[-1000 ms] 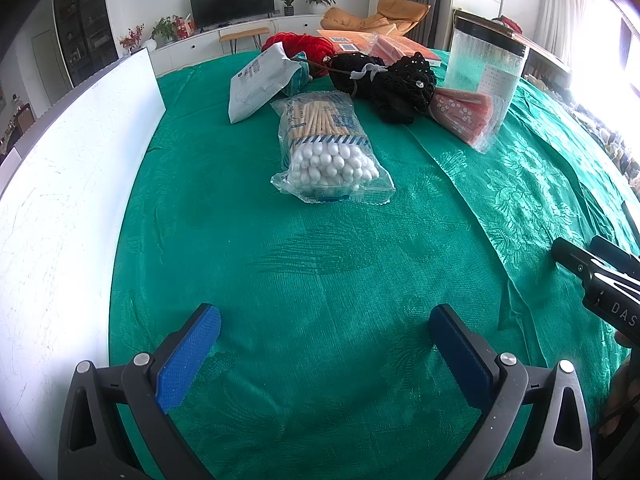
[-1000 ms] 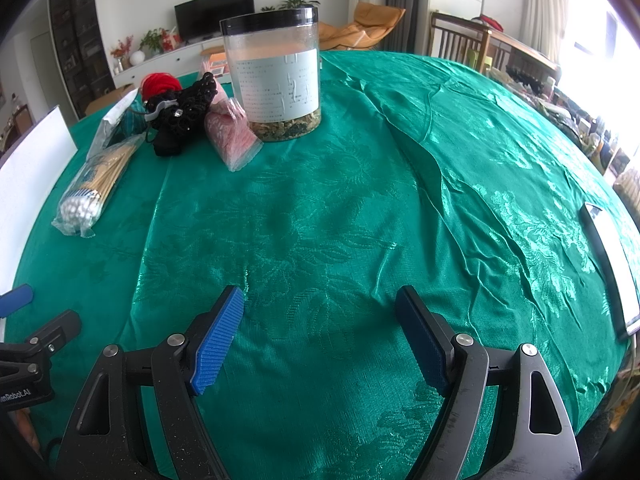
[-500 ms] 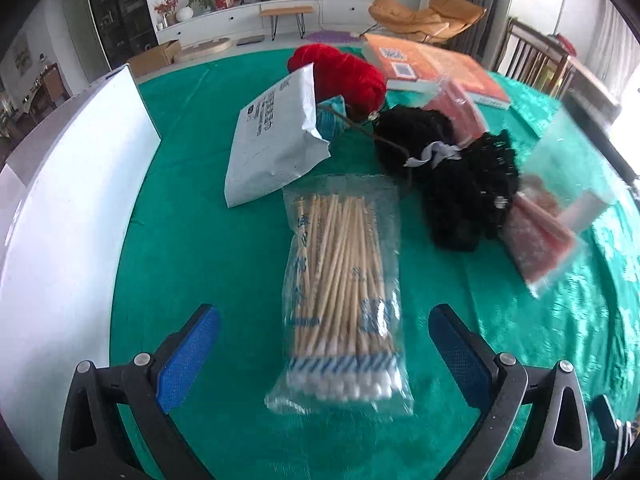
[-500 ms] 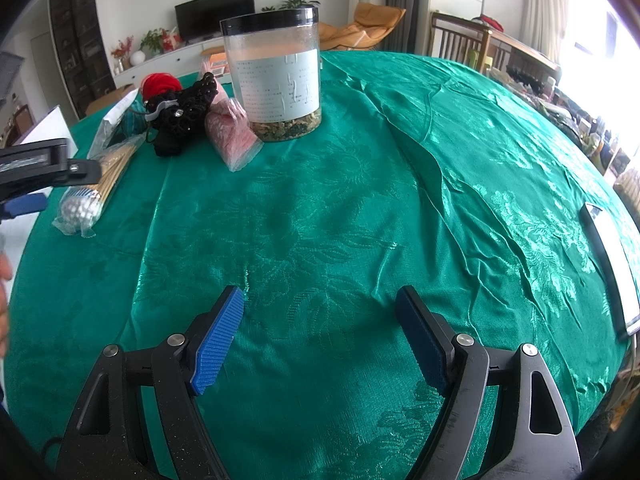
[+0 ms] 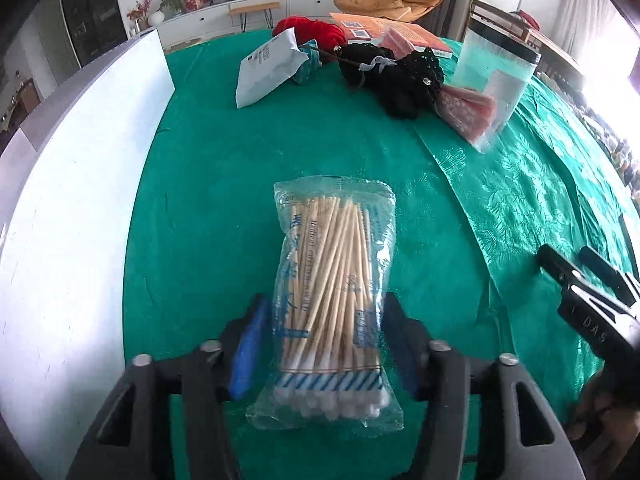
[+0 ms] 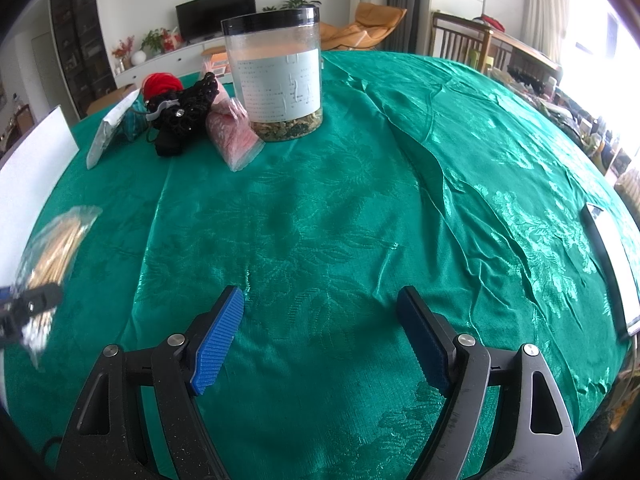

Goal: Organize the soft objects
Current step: 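Grasp the cotton swab bag with the left tool, then grasp the black knitted hat with right tool while left tool holds swab bag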

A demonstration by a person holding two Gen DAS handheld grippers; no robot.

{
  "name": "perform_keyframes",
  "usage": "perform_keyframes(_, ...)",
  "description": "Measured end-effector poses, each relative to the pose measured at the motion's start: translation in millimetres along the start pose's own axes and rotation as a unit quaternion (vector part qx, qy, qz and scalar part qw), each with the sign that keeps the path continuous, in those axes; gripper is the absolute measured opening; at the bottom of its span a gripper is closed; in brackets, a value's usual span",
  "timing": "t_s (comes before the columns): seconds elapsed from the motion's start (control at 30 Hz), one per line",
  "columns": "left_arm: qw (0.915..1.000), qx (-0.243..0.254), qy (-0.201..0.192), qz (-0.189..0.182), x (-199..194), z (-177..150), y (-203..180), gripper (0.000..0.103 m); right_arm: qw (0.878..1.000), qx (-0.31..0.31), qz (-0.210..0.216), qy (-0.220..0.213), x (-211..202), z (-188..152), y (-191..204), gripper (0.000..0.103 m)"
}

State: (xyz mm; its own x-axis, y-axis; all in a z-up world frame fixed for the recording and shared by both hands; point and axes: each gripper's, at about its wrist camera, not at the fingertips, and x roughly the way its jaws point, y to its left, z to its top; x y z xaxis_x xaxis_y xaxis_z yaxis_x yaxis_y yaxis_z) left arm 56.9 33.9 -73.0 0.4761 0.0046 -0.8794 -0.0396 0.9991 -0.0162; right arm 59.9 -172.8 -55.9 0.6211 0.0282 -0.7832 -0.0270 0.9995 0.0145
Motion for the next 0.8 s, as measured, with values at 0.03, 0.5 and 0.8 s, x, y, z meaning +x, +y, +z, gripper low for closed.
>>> perform_keyframes(0.03,0.9999,0.004,-0.010,0.013,0,1,1,0.086,1.000,0.000,0.000,0.000,0,0,0,0.082)
perform_keyframes(0.5,0.9981,-0.007,-0.060,0.014,27,10,16,0.103,0.999,-0.023,0.032,-0.022,-6,9,10,0.082)
perform_keyframes(0.8,0.9980,-0.007,-0.061,0.013,25,8,16,0.103,0.960,-0.268,0.062,-0.054,44,109,128,0.078)
